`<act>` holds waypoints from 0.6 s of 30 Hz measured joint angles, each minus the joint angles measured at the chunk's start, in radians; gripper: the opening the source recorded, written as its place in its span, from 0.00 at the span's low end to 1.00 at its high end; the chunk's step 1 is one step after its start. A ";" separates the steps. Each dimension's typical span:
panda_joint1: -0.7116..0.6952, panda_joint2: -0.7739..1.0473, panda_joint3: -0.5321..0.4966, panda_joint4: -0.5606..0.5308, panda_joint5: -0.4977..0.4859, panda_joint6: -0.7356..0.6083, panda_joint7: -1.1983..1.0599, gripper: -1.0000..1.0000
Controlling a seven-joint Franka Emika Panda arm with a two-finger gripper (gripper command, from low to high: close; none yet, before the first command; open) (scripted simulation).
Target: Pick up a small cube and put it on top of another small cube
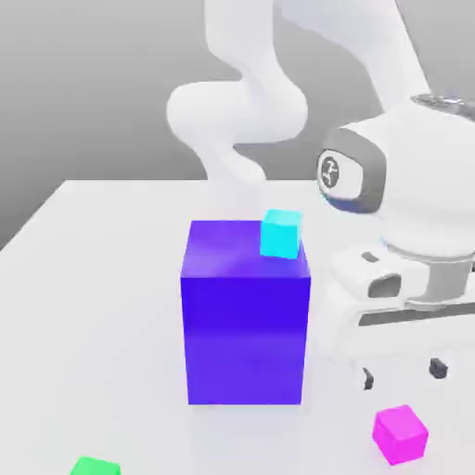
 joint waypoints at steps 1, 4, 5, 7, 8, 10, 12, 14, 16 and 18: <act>0.009 0.035 0.000 0.000 -0.005 0.018 0.007 0.50; 0.055 0.143 -0.048 0.019 -0.049 0.094 0.043 0.50; 0.072 0.180 -0.069 0.027 -0.067 0.121 0.057 0.50; 0.086 0.207 -0.085 0.034 -0.081 0.142 0.067 0.00; 0.086 0.207 -0.085 0.034 -0.081 0.142 0.067 0.00; 0.086 0.207 -0.085 0.034 -0.081 0.143 0.068 0.00; 0.092 0.221 -0.093 0.037 -0.088 0.153 0.073 0.00; 0.077 0.185 -0.073 0.028 -0.067 0.126 0.058 0.00; 0.053 0.120 -0.040 0.013 -0.028 0.078 0.028 0.00; 0.024 0.065 -0.032 0.007 0.015 0.029 0.022 0.00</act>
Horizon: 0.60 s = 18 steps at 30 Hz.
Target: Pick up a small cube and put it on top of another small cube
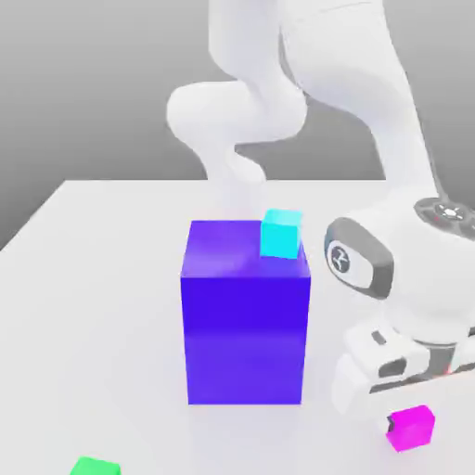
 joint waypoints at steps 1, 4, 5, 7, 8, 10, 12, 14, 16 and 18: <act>-0.020 -0.011 -0.020 0.009 0.022 -0.018 0.025 0.00; -0.080 -0.023 -0.090 0.042 0.077 -0.057 0.110 0.00; -0.099 -0.025 -0.113 0.052 0.094 -0.068 0.139 0.00; -0.141 -0.029 -0.159 0.072 0.126 -0.090 0.199 0.00; -0.160 -0.032 -0.184 0.082 0.143 -0.100 0.229 0.00; -0.201 -0.036 -0.231 0.101 0.175 -0.121 0.289 0.00; -0.242 -0.033 -0.280 0.122 0.206 -0.137 0.350 0.00; -0.281 0.018 -0.326 0.159 0.244 -0.122 0.409 0.00; -0.313 0.099 -0.349 0.193 0.278 -0.076 0.445 1.00; -0.313 0.099 -0.349 0.193 0.278 -0.076 0.445 1.00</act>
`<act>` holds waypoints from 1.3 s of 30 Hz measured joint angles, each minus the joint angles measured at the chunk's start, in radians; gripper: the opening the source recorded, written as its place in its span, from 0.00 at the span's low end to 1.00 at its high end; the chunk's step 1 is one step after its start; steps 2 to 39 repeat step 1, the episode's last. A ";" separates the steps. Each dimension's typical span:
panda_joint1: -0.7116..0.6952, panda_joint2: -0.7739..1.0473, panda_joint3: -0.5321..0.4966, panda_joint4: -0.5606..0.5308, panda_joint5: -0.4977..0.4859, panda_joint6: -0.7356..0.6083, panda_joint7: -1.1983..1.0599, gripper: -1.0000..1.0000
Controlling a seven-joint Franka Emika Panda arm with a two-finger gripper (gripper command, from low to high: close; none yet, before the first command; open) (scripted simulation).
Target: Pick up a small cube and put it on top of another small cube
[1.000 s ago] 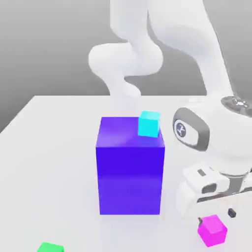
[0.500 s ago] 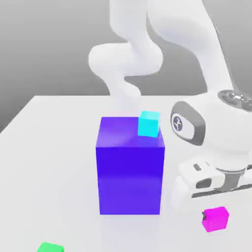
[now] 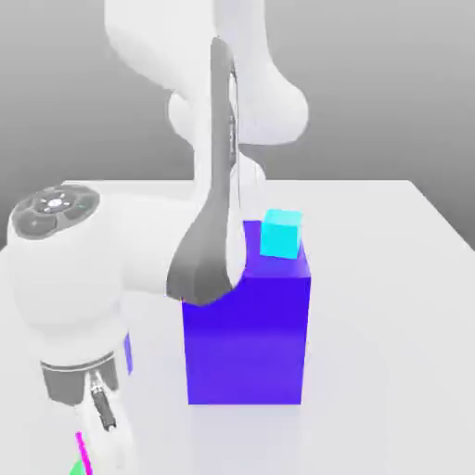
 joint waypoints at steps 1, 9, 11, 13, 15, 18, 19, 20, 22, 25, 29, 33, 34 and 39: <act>0.000 0.000 0.000 0.000 0.000 0.000 0.000 1.00; 0.000 0.000 0.000 0.000 0.000 0.000 0.000 1.00; 0.000 0.000 0.000 0.000 0.000 0.000 0.000 1.00; 0.000 0.000 0.000 0.000 0.000 0.000 0.000 1.00; 0.000 0.000 0.000 0.000 0.000 0.000 0.000 1.00; 0.000 0.000 0.000 0.000 0.000 0.000 0.000 1.00; 0.000 0.000 0.000 0.000 0.000 0.000 0.000 1.00; 0.000 0.000 0.000 0.000 0.000 0.000 0.000 1.00; 0.000 0.000 0.000 0.000 0.000 0.000 0.000 1.00; 0.000 0.000 0.000 0.000 0.000 0.000 0.000 1.00; 0.000 0.000 0.000 0.000 0.000 0.000 0.000 1.00; 0.000 0.000 0.000 0.000 0.000 0.000 0.000 1.00; 0.000 0.000 0.000 0.000 0.000 0.000 0.000 1.00; 0.000 0.000 0.000 0.000 0.000 0.000 0.000 1.00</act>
